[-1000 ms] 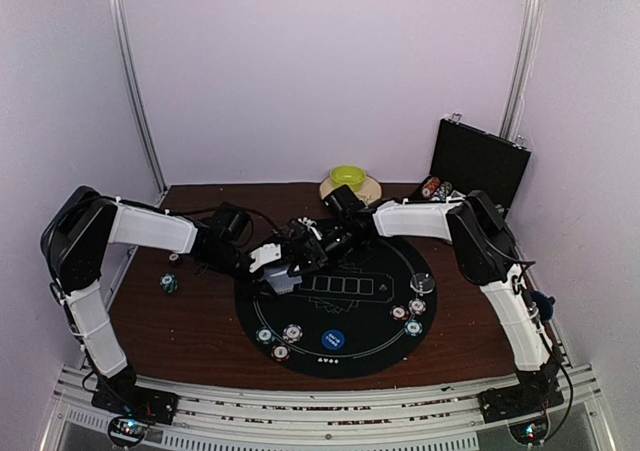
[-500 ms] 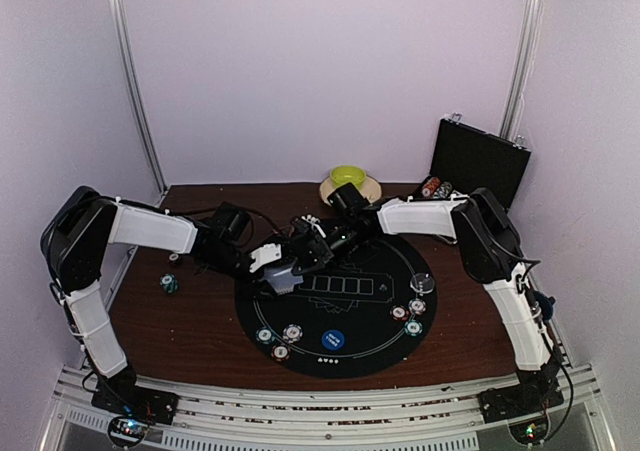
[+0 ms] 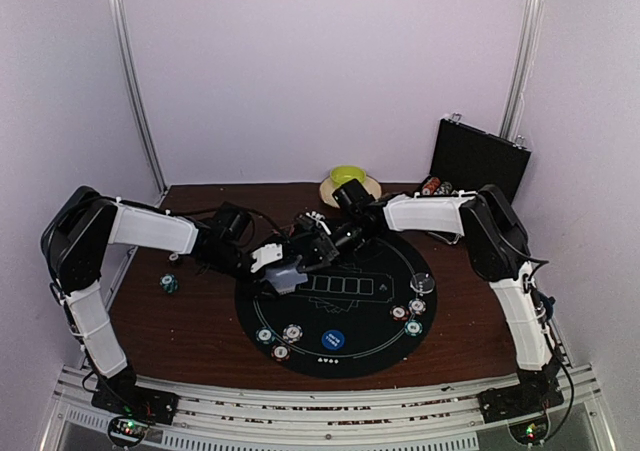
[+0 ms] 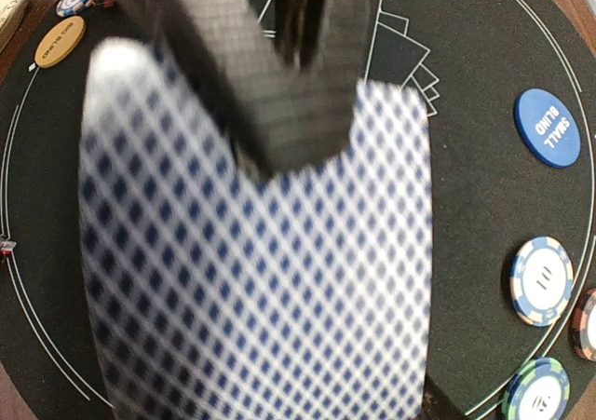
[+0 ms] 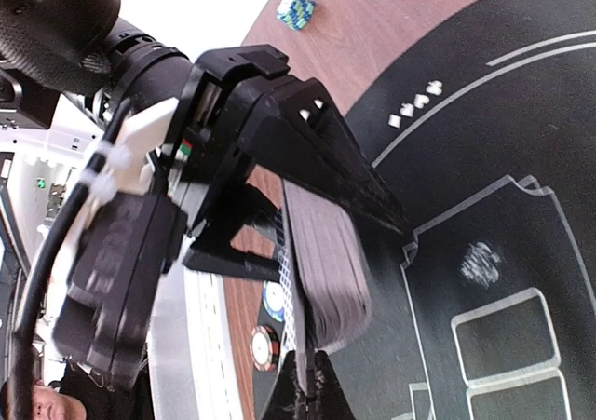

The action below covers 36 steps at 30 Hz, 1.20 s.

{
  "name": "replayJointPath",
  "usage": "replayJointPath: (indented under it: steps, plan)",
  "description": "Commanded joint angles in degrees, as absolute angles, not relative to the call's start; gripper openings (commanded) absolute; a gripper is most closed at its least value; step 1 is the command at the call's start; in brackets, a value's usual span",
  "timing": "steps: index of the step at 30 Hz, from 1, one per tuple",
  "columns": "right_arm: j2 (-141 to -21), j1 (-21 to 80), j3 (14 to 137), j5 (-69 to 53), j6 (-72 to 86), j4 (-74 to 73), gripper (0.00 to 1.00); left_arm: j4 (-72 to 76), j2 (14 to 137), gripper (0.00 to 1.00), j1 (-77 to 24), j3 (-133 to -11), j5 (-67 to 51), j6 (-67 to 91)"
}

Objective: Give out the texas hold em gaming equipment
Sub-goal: Pick up the poker card from the face-down deck piles, then distribute the poker card in the small blind area.

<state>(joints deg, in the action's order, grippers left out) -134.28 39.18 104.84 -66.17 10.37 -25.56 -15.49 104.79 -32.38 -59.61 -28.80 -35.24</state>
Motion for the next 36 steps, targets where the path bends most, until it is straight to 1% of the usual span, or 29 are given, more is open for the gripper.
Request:
replayJointPath:
  steps: [1,6,12,14,19,23,31,36]
  plan:
    - [-127.7,36.7,103.1,-63.4,5.0,-28.8,0.0,-13.5,103.4,0.54,-32.2,-59.2,-29.6,-35.6]
    - [-125.6,34.6,102.1,-61.7,-2.3,-35.1,0.0,-13.5,103.4,0.54,-32.2,-59.2,-29.4,-35.6]
    - [-130.5,32.5,112.3,-59.0,-28.2,-66.7,0.0,-13.7,103.4,0.54,-32.2,-59.3,-29.3,-35.7]
    - [-130.5,32.1,113.0,-57.1,-34.9,-73.2,0.0,-13.7,103.4,0.54,-32.2,-59.2,-29.2,-35.8]
    - [-124.0,31.7,107.1,-49.6,-37.6,-73.2,0.0,-13.8,103.0,0.54,-32.2,-59.2,-29.3,-35.9]
    - [-121.5,32.2,104.5,-44.5,-42.2,-77.2,0.0,-14.0,102.7,0.54,-32.2,-59.0,-29.4,-36.3]
    - [-116.7,37.3,94.8,-35.6,-47.6,-77.8,0.0,-14.4,102.3,0.54,-32.2,-59.1,-29.9,-36.6]
    - [-115.6,42.0,91.0,-36.3,-48.8,-77.9,0.0,-14.5,102.3,0.54,-32.2,-59.1,-30.0,-36.7]
